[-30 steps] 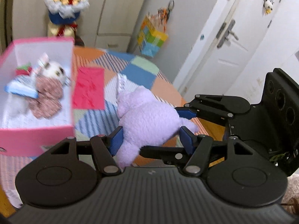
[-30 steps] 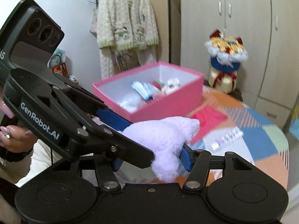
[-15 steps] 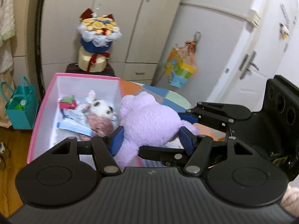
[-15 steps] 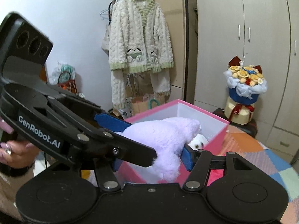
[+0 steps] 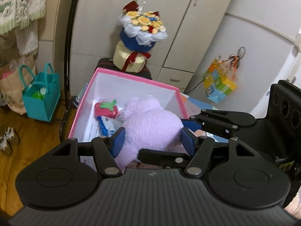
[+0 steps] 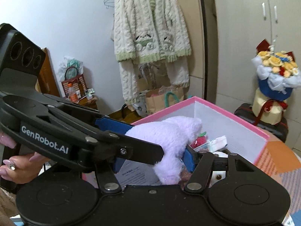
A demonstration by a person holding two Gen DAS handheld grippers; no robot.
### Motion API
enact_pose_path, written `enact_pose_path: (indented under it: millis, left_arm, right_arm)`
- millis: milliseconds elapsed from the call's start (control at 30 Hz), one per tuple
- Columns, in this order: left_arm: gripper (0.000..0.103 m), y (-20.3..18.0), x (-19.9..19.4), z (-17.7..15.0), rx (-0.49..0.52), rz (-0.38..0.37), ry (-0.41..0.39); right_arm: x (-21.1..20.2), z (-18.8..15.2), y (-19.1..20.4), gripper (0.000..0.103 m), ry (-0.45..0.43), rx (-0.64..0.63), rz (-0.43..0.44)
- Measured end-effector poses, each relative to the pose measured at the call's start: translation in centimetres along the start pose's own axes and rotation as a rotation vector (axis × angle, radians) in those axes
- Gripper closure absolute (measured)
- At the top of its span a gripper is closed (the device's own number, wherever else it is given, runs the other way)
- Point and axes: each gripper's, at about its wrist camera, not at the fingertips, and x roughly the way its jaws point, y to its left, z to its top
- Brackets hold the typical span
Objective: Organize soft objects
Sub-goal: 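Carry the plush bunny with the left gripper into the pink box, then open the left gripper and withdraw it toward the toothpaste tube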
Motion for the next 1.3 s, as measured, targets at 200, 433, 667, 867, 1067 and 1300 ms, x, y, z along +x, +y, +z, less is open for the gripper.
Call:
enact_pose_path:
  millis: [200,433,667,867,1067,1300]
  left_arm:
    - [0.041,1.6,2.7,0.1,-0.051,0.035,0.037]
    - [0.042,1.6,4.2,-0.5,-0.023,0.089,0.042]
    - [0.039,-1.9,1.7,-1.7,0.193,0.27,-0.104]
    - [0.039,-3.1,-1.3,-2.2,0.231,0.241,-0.102]
    - [0.038,-5.2,-4.0,-3.4,0.278,0.227,-0.104]
    - [0.038,-7.4,-6.4,-4.7,0.307,0.19,-0.071]
  right_arm:
    - [3.3,0.6,-1.4,0.034,0.086,-0.015,0.011]
    - [4.9,0.1,-1.8,0.031,0.167,-0.101,-0.065]
    - [3.4,-1.0,-1.1,0.025,0.16,-0.152,-0.134]
    - [-0.1,-1.7,-0.6,0.025,0.111,-0.12,-0.127]
    - [-3.8,-2.5,0.7,0.025,0.072,-0.111,-0.153]
    - [-8.3,-3.2,2.5,0.025,0.033,-0.141,-0.194]
